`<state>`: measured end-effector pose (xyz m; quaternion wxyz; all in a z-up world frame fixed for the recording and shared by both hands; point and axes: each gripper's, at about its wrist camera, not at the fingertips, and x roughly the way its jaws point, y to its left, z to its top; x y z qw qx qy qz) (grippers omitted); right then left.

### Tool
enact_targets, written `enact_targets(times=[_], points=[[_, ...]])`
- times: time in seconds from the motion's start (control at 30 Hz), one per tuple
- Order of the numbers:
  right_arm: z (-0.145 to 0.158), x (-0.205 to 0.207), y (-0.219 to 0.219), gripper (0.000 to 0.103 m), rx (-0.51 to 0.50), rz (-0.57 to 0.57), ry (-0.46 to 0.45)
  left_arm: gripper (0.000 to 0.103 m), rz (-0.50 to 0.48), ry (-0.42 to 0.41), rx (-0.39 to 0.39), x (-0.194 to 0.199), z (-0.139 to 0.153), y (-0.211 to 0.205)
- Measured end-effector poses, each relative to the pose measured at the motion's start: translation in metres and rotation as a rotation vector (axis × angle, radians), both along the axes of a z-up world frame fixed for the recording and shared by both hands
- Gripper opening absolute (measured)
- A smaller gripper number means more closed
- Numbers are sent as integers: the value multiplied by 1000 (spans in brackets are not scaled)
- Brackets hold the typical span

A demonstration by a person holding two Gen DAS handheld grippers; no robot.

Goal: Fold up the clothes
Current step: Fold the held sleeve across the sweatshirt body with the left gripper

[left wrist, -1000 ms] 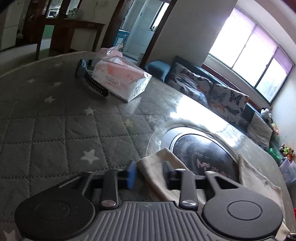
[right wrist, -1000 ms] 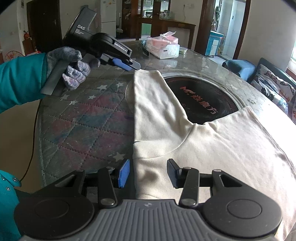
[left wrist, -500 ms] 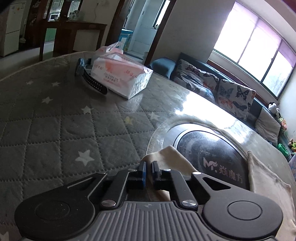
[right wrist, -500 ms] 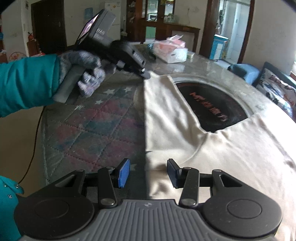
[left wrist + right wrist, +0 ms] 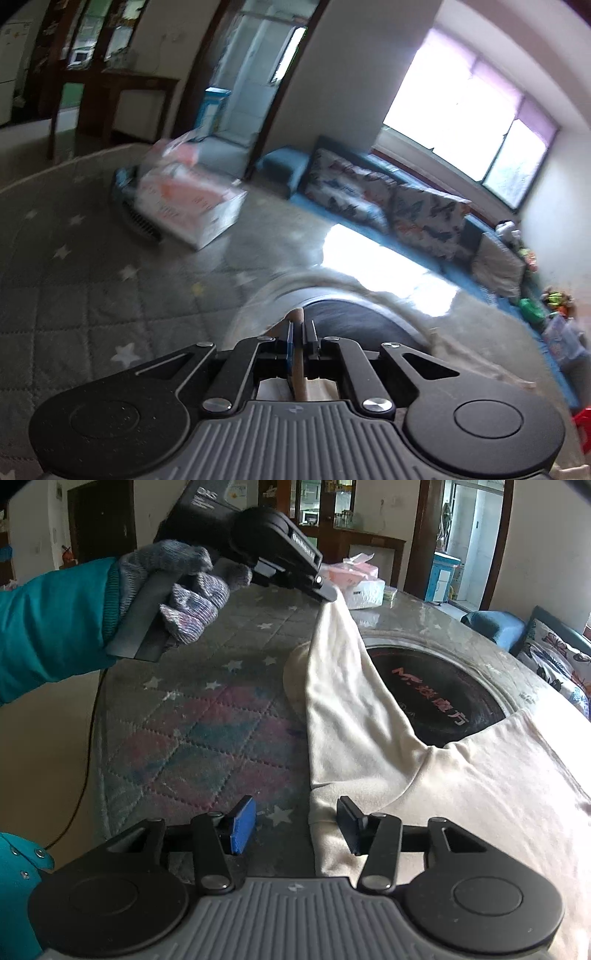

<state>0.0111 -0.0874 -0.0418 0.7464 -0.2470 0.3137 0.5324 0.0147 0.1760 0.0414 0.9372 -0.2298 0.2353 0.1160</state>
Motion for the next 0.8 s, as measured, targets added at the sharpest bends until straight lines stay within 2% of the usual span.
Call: enact_targets(times=[0.23,0.4,0.63,0.8], points=[[16,1,-24,49,23,-64,-24,5,-144,-119,32,-7,42,-50],[24,3,-52,49,39,-144,-41,5,-266,-167,54,-6,57,-92],[29,6,-99,50,49,-282,-44,5,-423,-168,39,2,51,-145],[26,9,-133,50,57,-394,-29,5,-546,-132,10,14,30,-189]])
